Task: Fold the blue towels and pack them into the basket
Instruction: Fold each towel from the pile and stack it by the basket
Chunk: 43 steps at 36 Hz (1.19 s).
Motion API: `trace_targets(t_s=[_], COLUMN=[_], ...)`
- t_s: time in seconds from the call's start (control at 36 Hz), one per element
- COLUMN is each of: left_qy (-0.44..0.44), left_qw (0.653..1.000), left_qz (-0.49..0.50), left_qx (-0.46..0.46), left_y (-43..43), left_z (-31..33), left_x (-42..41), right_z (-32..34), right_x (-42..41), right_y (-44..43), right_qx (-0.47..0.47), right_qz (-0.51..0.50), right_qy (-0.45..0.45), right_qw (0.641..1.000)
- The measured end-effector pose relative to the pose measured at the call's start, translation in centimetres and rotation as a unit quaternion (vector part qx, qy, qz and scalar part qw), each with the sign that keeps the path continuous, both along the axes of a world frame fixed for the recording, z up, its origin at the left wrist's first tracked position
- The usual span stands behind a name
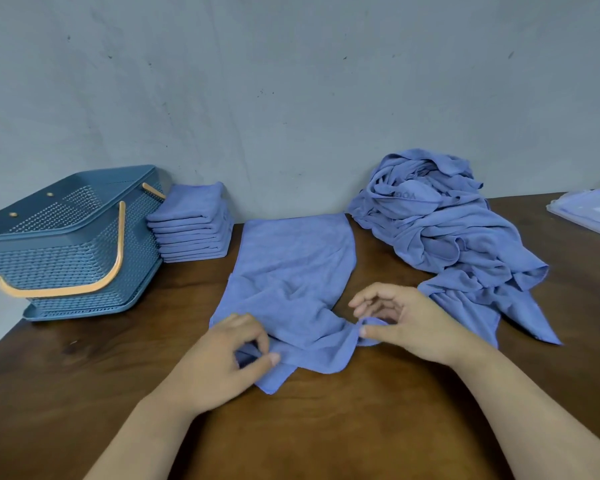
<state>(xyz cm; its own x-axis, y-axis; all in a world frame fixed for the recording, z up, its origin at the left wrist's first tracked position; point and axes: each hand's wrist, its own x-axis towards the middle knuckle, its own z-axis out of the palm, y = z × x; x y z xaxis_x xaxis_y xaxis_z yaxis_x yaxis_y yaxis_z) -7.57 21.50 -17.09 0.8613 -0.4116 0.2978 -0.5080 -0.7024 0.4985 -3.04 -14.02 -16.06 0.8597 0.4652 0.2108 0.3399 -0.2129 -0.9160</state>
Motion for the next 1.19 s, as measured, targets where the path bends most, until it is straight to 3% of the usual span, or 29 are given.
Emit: trace_targets(t_s=[0.08, 0.17, 0.36, 0.47, 0.56, 0.67, 0.81, 0.89, 0.97, 1.06, 1.19], left_qy=[0.040, 0.069, 0.069, 0.112, 0.157, 0.152, 0.182, 0.189, 0.187, 0.217, 0.265], left_qw=[0.999, 0.998, 0.996, 0.987, 0.966, 0.939, 0.859, 0.840, 0.832, 0.828, 0.836], left_qz=[-0.007, -0.006, 0.003, -0.007, 0.004, -0.003, -0.006, -0.022, -0.016, -0.005, 0.112], left_qx=[0.017, -0.008, -0.052, -0.113, -0.207, -0.310, -0.478, -0.507, -0.522, -0.517, -0.468], left_y=[1.0, 1.8, 1.3, 0.9, 0.8, 1.0, 1.6, 1.7, 1.7, 1.4, 0.6], left_z=[-0.4, -0.3, -0.4, -0.6, -0.2, 0.3, 0.9, 1.2, 1.4, 1.3, 0.0], left_x=[-0.9, -1.2, -0.9, -1.1, -1.3, -1.3, -1.2, -1.3, -1.2, -0.8, 0.4], right_z=[-0.3, -0.4, 1.0, 1.5, 1.9, 2.6, 2.8, 2.7, 2.7, 2.3, 0.5], right_x=[-0.1, -0.1, -0.1, -0.1, -0.2, -0.5, -0.6, -0.7, -0.4, 0.0, 1.0], right_y=[-0.3, -0.4, -0.7, -0.9, -0.9, -1.5, -1.9, -2.0, -1.9, -1.5, -0.9], right_qx=[-0.120, -0.128, 0.034, 0.085, 0.156, 0.261, 0.325, 0.303, 0.227, 0.152, -0.043], right_qz=[0.032, 0.036, 0.014, -0.016, -0.016, -0.023, -0.041, -0.026, -0.032, -0.045, -0.156], right_qy=[-0.031, -0.050, 0.003, 0.011, 0.020, 0.032, 0.072, 0.061, 0.030, 0.053, 0.075], right_qw=[0.992, 0.990, 0.999, 0.996, 0.988, 0.965, 0.942, 0.951, 0.973, 0.986, 0.984])
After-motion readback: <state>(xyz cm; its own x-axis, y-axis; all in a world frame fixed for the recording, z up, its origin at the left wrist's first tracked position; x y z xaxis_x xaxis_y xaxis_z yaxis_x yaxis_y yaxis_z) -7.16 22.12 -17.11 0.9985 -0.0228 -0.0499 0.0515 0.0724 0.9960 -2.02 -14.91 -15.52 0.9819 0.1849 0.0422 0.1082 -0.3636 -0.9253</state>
